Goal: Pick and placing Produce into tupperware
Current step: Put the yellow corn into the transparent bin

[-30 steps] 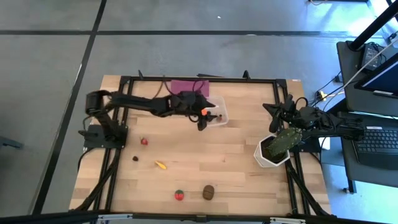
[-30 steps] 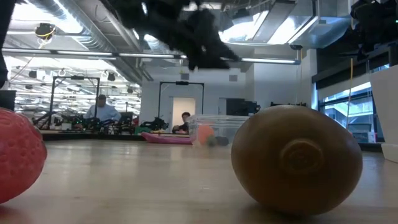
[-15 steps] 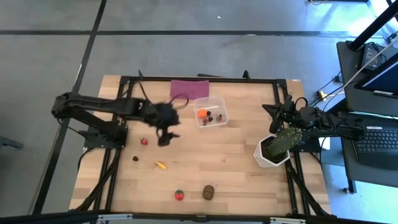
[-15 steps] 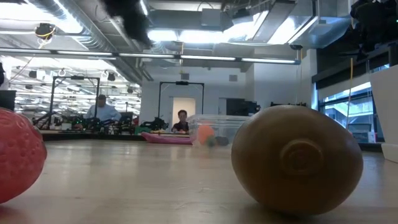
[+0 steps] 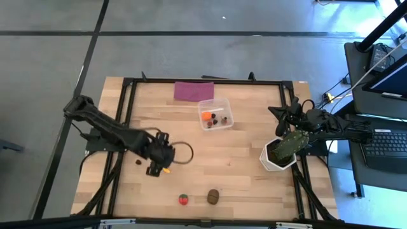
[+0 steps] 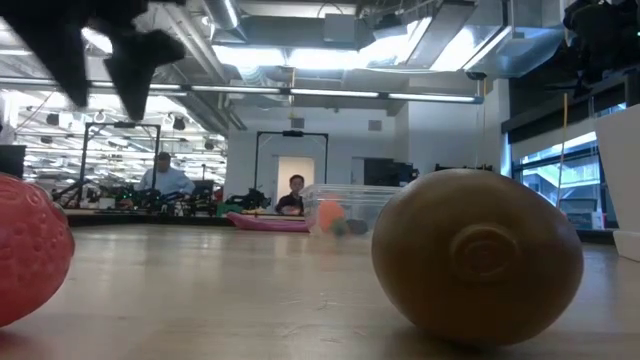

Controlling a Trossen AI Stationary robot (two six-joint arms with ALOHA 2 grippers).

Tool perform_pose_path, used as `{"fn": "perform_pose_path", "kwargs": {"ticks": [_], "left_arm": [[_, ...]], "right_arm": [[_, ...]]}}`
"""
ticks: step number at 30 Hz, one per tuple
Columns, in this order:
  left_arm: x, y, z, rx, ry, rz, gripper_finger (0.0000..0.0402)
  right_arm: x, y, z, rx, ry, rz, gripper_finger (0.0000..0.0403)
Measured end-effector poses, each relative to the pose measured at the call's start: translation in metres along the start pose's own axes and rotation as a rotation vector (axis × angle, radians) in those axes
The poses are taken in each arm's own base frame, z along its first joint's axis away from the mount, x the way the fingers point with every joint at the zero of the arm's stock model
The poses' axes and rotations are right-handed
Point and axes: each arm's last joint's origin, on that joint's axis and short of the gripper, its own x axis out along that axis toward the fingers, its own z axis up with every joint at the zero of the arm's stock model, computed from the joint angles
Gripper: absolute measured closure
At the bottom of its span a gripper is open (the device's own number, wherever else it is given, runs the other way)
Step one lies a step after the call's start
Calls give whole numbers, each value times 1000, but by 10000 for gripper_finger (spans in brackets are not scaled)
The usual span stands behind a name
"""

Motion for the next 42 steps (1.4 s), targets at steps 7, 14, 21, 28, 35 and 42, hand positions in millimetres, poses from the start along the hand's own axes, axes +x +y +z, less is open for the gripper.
{"fn": "perform_pose_path", "kwargs": {"ticks": [7,14,21,28,35,42], "left_arm": [[44,-22,8,74,131,-7,141],[74,-33,12,133,104,-109,141],[91,-32,-2,144,124,-121,141],[104,-32,-14,149,108,-173,143],[105,-31,-15,118,112,-167,179],[105,-31,-15,122,114,-157,244]], "right_arm": [[0,0,0,0,0,0,394],[0,0,0,1,0,0,394],[0,0,0,1,0,0,394],[0,0,0,1,0,-1,394],[0,0,0,1,0,-3,394],[0,0,0,1,0,-3,394]]}}
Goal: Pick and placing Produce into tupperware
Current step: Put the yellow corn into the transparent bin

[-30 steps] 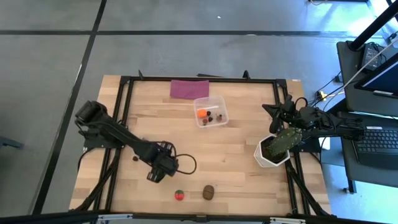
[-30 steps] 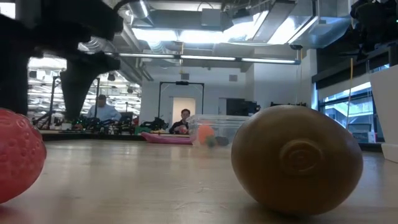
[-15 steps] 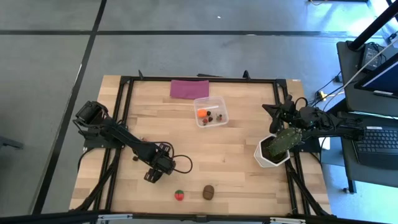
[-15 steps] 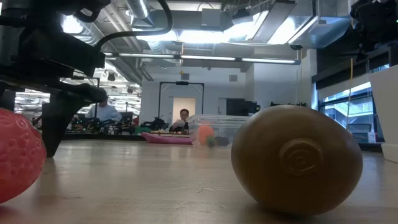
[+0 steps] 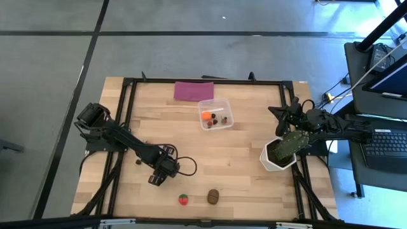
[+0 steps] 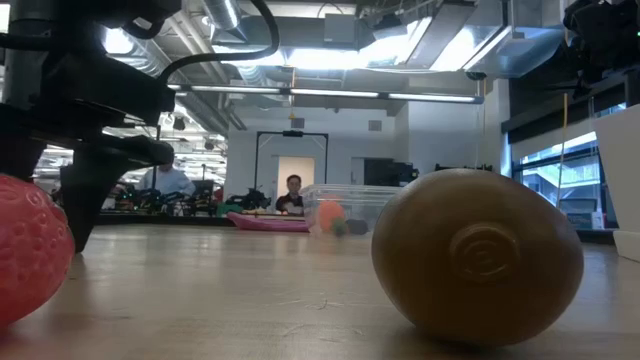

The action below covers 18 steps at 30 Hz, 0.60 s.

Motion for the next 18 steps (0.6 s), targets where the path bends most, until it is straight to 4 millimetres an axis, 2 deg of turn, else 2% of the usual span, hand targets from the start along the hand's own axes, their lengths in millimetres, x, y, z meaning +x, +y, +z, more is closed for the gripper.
{"fn": "perform_pose_path", "kwargs": {"ticks": [14,18], "left_arm": [[0,0,0,1,-2,25,371],[-4,4,7,-18,-11,14,395]], "right_arm": [[0,0,0,0,0,0,394],[0,0,0,-1,0,0,394]]}}
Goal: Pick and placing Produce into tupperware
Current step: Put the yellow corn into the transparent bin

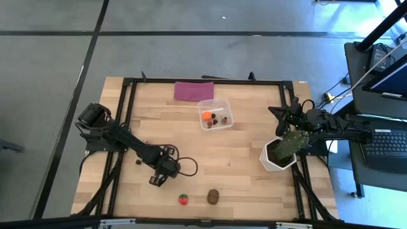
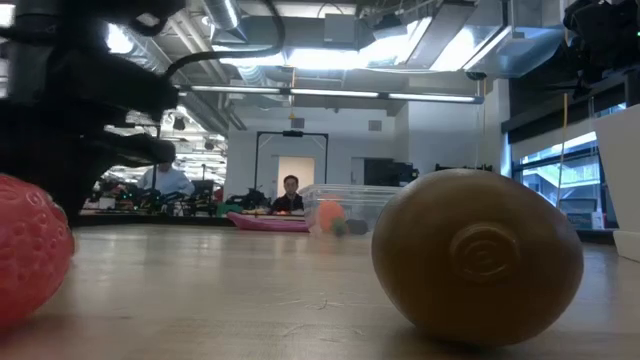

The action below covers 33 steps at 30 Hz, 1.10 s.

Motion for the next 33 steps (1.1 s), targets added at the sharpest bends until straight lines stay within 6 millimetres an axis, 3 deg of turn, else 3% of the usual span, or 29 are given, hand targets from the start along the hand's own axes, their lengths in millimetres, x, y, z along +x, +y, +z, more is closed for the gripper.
{"fn": "perform_pose_path", "kwargs": {"ticks": [7,11,15,18,21,26,29,33], "left_arm": [[-22,29,29,-36,-81,-170,395],[-40,63,47,-89,-172,-301,394],[-62,100,65,-146,-337,-320,391],[-84,130,83,-129,-530,-242,398],[-111,160,99,-155,-763,-57,394],[-139,197,106,-191,-991,244,392],[-137,214,104,-278,-993,373,398],[-110,239,102,-435,-925,416,392]], "right_arm": [[0,0,0,0,0,0,394],[0,0,0,0,0,0,394],[0,0,0,0,0,0,394],[0,0,0,-1,0,0,394],[0,0,0,0,0,0,394],[0,0,0,0,0,0,394],[0,0,0,0,-1,0,394],[0,0,0,0,0,0,394]]}}
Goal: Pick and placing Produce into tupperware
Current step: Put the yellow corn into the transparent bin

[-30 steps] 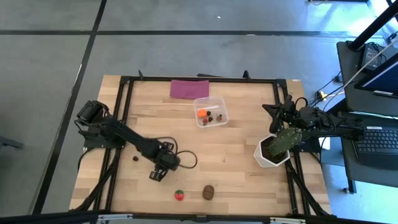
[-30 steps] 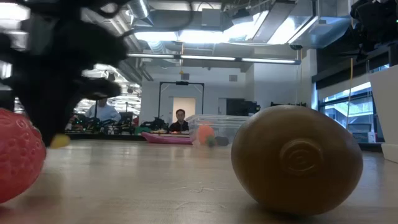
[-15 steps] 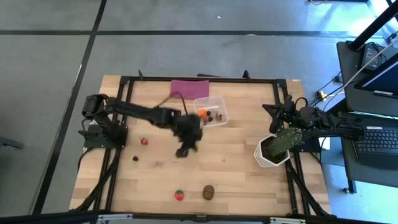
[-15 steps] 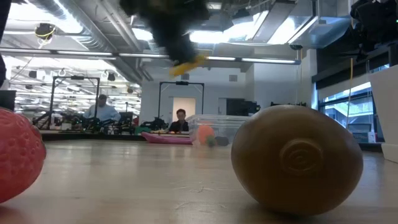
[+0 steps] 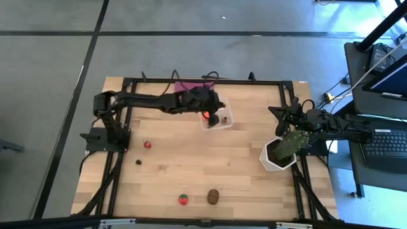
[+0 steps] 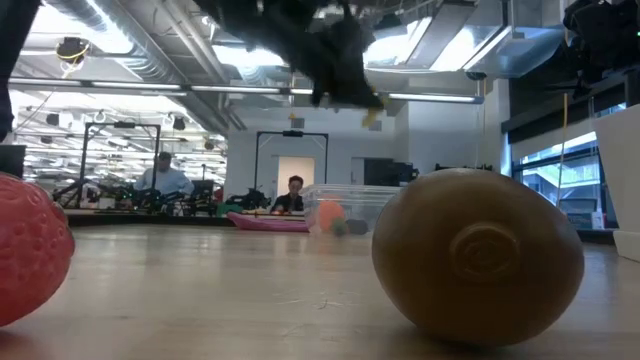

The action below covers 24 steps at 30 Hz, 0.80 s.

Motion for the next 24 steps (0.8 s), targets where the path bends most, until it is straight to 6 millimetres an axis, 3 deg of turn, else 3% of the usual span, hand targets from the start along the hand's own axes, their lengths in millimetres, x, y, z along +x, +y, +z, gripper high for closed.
{"fn": "perform_pose_path", "kwargs": {"ticks": [5,12,24], "left_arm": [[32,6,-32,-83,111,14,395],[55,3,-60,-106,197,-4,384],[60,2,-66,-114,215,-1,331]], "right_arm": [[0,0,0,1,0,0,394],[0,0,0,2,0,0,394],[0,0,0,1,0,0,394]]}}
